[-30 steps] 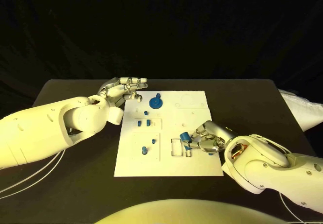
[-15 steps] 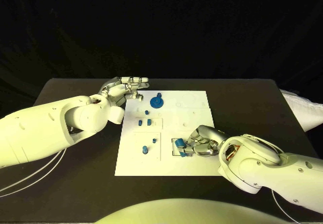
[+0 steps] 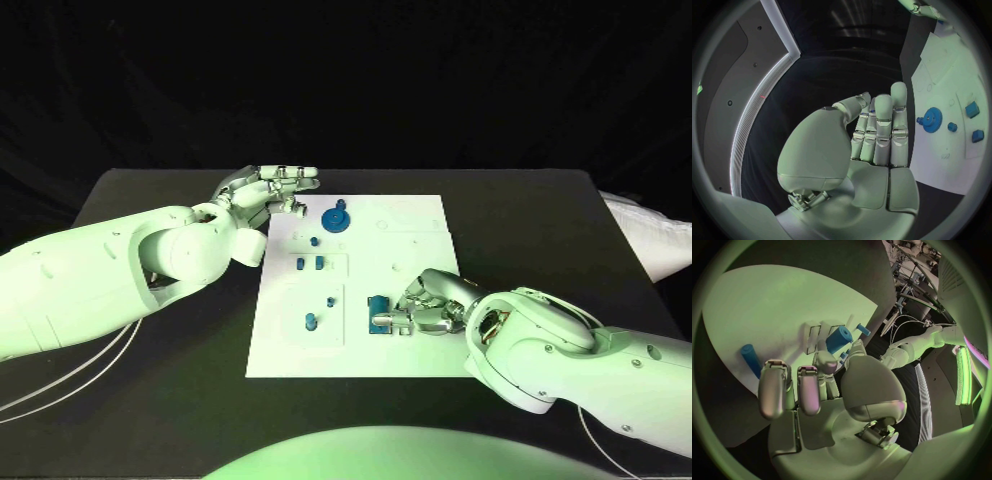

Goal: Assemble the parts on the task board

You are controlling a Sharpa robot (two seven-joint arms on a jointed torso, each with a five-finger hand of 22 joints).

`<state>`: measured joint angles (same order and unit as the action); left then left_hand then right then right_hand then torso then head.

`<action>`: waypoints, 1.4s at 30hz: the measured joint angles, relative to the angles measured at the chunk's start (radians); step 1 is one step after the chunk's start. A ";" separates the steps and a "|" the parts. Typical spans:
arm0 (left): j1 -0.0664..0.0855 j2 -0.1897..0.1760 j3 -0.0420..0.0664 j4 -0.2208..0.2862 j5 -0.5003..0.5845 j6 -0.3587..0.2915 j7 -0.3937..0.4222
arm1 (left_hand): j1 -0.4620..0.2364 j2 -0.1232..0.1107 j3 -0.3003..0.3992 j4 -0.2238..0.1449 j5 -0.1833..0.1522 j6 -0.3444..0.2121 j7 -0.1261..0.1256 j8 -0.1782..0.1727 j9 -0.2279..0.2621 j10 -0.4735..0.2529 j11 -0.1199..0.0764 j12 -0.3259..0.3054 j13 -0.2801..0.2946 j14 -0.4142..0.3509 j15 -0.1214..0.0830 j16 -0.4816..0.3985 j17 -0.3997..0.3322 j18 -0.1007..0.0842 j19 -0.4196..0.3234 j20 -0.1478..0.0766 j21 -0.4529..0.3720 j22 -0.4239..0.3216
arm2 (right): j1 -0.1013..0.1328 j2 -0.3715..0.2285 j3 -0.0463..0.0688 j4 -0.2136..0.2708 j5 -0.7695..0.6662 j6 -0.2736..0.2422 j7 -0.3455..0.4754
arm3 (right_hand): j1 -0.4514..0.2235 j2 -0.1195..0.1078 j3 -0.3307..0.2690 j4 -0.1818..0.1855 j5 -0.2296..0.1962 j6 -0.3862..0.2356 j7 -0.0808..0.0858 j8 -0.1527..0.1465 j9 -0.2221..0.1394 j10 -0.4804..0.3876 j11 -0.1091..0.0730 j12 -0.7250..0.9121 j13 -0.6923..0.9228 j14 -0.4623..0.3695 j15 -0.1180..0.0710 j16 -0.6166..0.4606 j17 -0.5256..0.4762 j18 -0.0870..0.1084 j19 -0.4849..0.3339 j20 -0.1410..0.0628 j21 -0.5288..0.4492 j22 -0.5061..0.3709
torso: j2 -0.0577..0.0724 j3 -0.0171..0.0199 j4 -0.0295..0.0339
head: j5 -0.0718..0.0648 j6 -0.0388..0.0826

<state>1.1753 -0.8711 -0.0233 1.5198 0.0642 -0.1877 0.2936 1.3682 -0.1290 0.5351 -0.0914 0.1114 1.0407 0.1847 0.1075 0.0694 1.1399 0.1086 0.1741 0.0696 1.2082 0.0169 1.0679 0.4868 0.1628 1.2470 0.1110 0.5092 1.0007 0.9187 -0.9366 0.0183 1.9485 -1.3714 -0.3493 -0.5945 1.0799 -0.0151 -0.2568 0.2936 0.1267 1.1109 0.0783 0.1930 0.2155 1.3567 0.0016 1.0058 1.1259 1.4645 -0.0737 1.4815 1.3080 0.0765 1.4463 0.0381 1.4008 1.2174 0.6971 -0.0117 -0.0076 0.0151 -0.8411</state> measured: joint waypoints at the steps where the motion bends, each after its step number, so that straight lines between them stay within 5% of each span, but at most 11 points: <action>1: 0.000 0.000 0.000 0.000 0.000 0.000 0.000 | 0.000 0.000 -0.003 -0.003 0.000 0.000 0.000 0.000 0.000 -0.002 -0.002 0.000 0.000 0.000 0.000 0.000 0.004 0.000 0.000 0.000 0.000 -0.001 | 0.000 0.000 0.000 0.001 -0.004 -0.002 0.000 | -0.002 -0.002 0.000 0.000 -0.001 0.000 0.000 0.000 0.001 -0.001 0.001 -0.004 -0.003 0.000 0.000 0.000 0.000 0.000 0.000 0.000 0.000 0.000 | 0.000 0.0001 -0.0001 | 0.000 0.000; 5: 0.000 0.000 0.000 0.000 0.000 0.001 -0.002 | 0.000 0.000 -0.007 -0.001 0.000 0.000 0.000 0.000 0.000 -0.007 0.000 0.000 0.000 0.000 0.000 0.000 0.013 0.000 0.000 0.000 0.000 -0.001 | 0.000 -0.001 0.000 0.004 -0.019 -0.004 0.000 | 0.018 -0.021 0.024 -0.005 -0.001 -0.003 0.003 0.000 0.008 -0.005 -0.002 -0.025 -0.014 0.000 0.000 0.000 0.000 0.000 0.000 0.000 0.000 0.000 | 0.000 0.0001 -0.0007 | 0.000 -0.001; 13: 0.000 0.001 0.000 -0.001 -0.001 0.004 -0.004 | 0.000 0.000 -0.007 -0.001 0.000 0.000 0.000 0.000 0.000 -0.007 0.000 0.000 0.000 0.000 0.000 0.000 0.004 0.000 0.000 0.000 0.000 -0.001 | -0.001 0.002 0.000 0.004 -0.054 -0.002 0.000 | 0.231 0.011 0.083 -0.082 0.016 -0.003 0.003 0.000 0.029 -0.005 -0.002 -0.046 -0.026 0.000 0.000 0.000 0.000 0.000 0.000 0.000 0.000 0.009 | 0.000 0.0002 0.0006 | -0.001 -0.004; 20: 0.000 0.002 0.000 -0.001 -0.001 0.006 -0.006 | 0.000 0.000 -0.007 -0.001 0.000 -0.001 -0.001 0.000 0.000 -0.007 0.000 0.000 0.000 0.000 0.000 0.000 0.001 0.000 0.000 0.000 0.000 -0.001 | -0.002 0.020 -0.001 -0.014 -0.088 0.004 0.000 | 0.266 0.044 0.096 -0.098 0.008 0.002 -0.002 0.000 0.036 0.002 -0.010 -0.046 -0.019 0.000 0.000 0.000 0.000 0.000 0.000 0.000 0.000 0.017 | 0.000 -0.0004 0.0013 | -0.003 -0.005; 30: 0.000 0.000 0.000 -0.001 -0.002 0.010 -0.009 | 0.000 0.000 -0.007 -0.001 0.000 -0.001 -0.001 0.000 0.000 -0.007 0.000 0.004 0.000 0.000 0.000 0.000 0.001 0.000 0.000 0.000 0.000 -0.001 | -0.005 0.011 -0.001 -0.009 -0.100 0.007 -0.001 | 0.263 0.046 0.085 -0.099 0.036 0.005 -0.005 0.000 0.045 0.012 -0.010 -0.036 -0.008 0.000 0.000 0.000 0.000 0.000 0.000 0.000 0.000 0.020 | 0.000 -0.0005 0.0001 | 0.000 -0.006; 38: 0.000 -0.001 -0.001 -0.001 -0.003 0.013 -0.012 | 0.000 0.000 -0.007 -0.001 0.000 -0.001 -0.001 0.000 0.000 -0.007 0.000 0.004 0.000 0.000 0.000 0.000 -0.002 0.000 0.000 0.000 0.000 -0.001 | -0.008 -0.010 0.000 0.013 -0.101 0.007 -0.002 | 0.217 -0.020 0.033 -0.073 -0.022 0.005 -0.005 0.000 0.055 0.012 -0.011 -0.039 -0.015 0.000 0.000 0.000 0.000 0.000 0.000 0.000 0.000 0.017 | 0.000 0.0000 -0.0007 | 0.000 -0.007; 42: 0.000 -0.002 -0.001 -0.001 -0.004 0.014 -0.013 | 0.000 0.000 -0.007 -0.001 0.000 -0.001 -0.001 0.000 0.000 -0.007 0.000 0.004 0.000 0.000 0.000 0.000 -0.002 0.000 0.000 0.000 0.000 -0.001 | -0.008 -0.028 0.000 0.027 -0.102 0.004 -0.002 | 0.208 -0.029 0.022 -0.063 -0.048 0.005 -0.005 0.000 0.058 0.012 -0.010 -0.040 -0.015 0.000 0.000 0.000 0.000 0.000 0.000 0.000 0.000 0.017 | 0.000 -0.0001 -0.0006 | 0.000 -0.007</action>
<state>1.1753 -0.8730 -0.0243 1.5184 0.0602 -0.1739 0.2806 1.3682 -0.1291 0.5285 -0.0927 0.1115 1.0393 0.1833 0.1075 0.0694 1.1327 0.1087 0.1781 0.0697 1.2081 0.0170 1.0679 0.4849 0.1628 1.2470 0.1110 0.5092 1.0001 0.9108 -0.9643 0.0181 1.9753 -1.4733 -0.3454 -0.5961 1.2878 -0.0445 -0.2344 0.2305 0.0788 1.1163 0.0729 0.1930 0.2738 1.3688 -0.0089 0.9656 1.1106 1.4646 -0.0735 1.4815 1.3075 0.0765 1.4463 0.0381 1.4009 1.2348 0.6969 -0.0118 -0.0081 0.0153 -0.8483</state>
